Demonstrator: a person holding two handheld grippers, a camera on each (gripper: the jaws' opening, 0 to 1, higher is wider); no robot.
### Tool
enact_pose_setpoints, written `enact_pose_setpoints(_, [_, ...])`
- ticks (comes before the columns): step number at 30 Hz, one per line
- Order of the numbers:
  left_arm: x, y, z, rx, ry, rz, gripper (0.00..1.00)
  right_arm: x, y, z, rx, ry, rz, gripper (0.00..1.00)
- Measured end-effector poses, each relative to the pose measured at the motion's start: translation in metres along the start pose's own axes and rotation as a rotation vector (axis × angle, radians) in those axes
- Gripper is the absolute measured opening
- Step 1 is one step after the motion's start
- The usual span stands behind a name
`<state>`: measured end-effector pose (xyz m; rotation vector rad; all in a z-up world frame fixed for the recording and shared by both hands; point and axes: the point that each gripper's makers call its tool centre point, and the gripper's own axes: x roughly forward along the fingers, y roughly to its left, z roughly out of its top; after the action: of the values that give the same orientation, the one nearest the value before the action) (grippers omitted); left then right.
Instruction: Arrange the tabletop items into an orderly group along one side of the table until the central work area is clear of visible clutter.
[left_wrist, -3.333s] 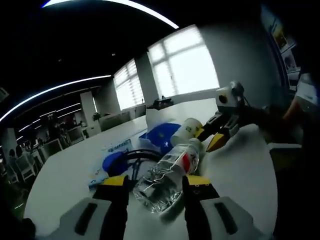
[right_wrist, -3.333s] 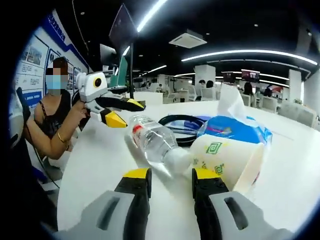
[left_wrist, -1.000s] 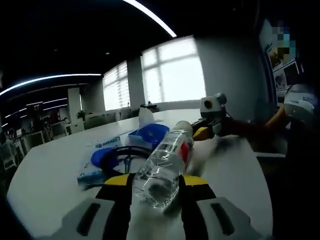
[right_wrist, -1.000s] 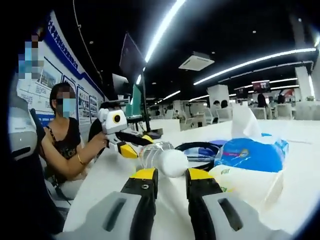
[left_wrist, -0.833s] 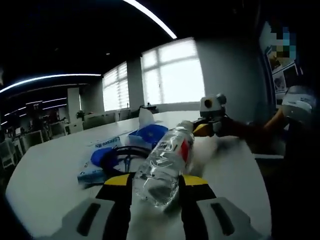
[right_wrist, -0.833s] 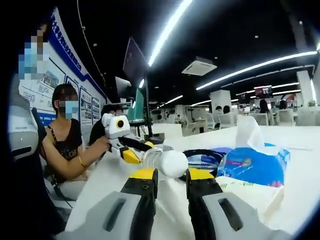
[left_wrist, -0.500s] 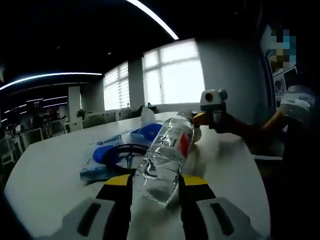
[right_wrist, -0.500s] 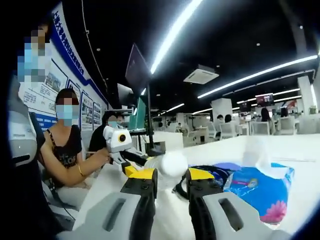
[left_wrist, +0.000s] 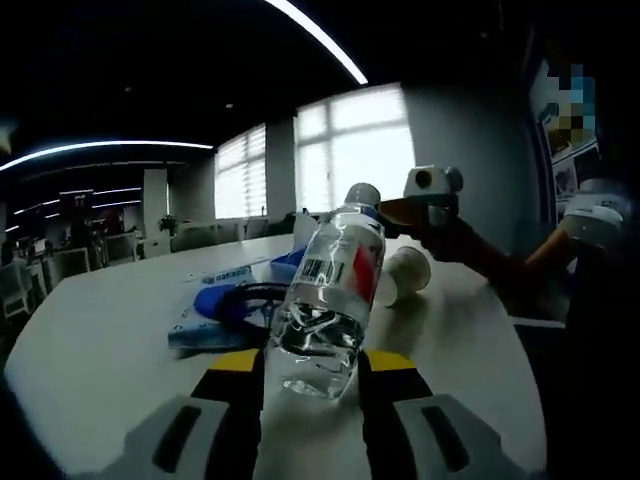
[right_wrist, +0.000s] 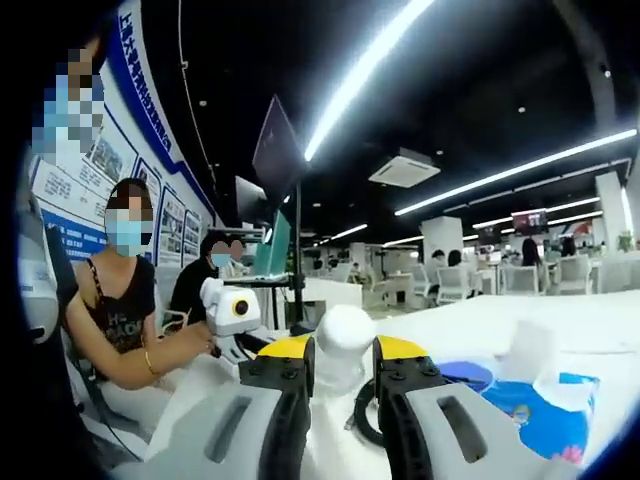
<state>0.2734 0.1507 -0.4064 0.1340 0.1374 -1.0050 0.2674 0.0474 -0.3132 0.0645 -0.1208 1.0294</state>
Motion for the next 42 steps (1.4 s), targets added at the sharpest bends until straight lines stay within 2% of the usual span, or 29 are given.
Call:
enact_pose_setpoints(12, [-0.007,0.003,-0.007,-0.007,0.01,0.011,0.36,0.03,0.019,0.016,-0.018,-0.013,0.017,0.21])
enact_pose_setpoints(17, [-0.009,0.005,-0.008,-0.011,0.012,0.012,0.36,0.041,0.027,0.02,-0.054,0.015,0.016,0.22])
enact_pose_setpoints(32, [-0.012,0.006,-0.009,0.001,0.012,0.003,0.36,0.064,0.043,0.022,-0.042,0.018,0.027,0.21])
enact_pose_setpoints(34, [-0.013,0.007,-0.008,0.025,0.01,0.001,0.36,0.068,0.046,0.022,-0.027,0.017,0.033,0.21])
enact_pose_setpoints(38, [-0.016,0.008,-0.003,0.037,-0.007,0.01,0.36,0.074,0.051,0.023,-0.019,0.019,0.043,0.2])
enact_pose_setpoints(42, [-0.017,0.012,-0.004,0.042,0.001,0.029,0.39,0.079,0.057,0.019,-0.019,0.034,0.054,0.2])
